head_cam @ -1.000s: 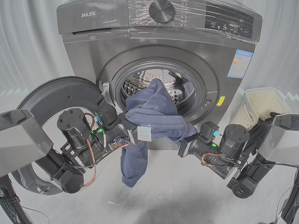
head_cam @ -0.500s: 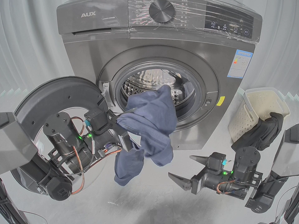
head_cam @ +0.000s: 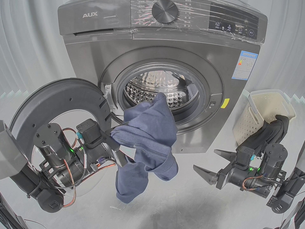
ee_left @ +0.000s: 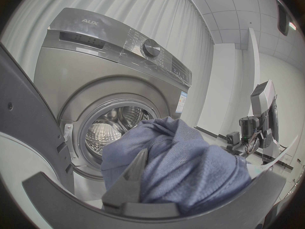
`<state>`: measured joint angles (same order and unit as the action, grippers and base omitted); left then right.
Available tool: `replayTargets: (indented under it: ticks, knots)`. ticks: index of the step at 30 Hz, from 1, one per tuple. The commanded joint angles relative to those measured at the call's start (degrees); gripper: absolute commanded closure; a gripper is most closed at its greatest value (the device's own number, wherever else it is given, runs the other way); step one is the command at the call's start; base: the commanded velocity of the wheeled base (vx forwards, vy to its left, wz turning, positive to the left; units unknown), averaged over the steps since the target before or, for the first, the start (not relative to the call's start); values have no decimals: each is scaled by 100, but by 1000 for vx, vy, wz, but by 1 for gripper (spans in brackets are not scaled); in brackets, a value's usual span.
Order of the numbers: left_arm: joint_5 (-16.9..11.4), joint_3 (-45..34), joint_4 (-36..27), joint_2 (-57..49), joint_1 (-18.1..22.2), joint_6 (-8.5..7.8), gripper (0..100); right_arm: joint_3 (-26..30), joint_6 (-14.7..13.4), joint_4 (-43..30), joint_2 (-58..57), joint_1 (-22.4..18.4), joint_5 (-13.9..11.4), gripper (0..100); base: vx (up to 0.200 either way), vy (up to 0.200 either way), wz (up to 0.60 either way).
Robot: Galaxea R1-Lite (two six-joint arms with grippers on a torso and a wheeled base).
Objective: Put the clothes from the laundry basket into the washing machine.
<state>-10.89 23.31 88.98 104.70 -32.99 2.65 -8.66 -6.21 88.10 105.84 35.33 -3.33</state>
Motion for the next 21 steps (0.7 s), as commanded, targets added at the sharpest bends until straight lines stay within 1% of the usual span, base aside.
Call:
replayTargets:
  ticks: [1,3,9,14,17,21]
  knots:
    - [-1,-90,-3,-12,20,-10,100,-66,14,14,-63,-580,16,0,0,0,0]
    - [8,-107,-3,-20,12,8,100,-84,14,5,-63,-650,16,0,0,0,0]
    - [8,-98,-12,6,-32,-27,100,-84,14,5,-72,-588,25,0,0,0,0]
    - [113,-134,-3,50,-155,-27,100,-84,5,5,-46,-580,25,0,0,0,0]
    - [122,-134,-12,85,-155,-36,100,-92,5,5,-37,-571,25,0,0,0,0]
    - [122,-142,-3,138,-164,-45,100,-92,-4,5,-28,-509,25,0,200,0,0]
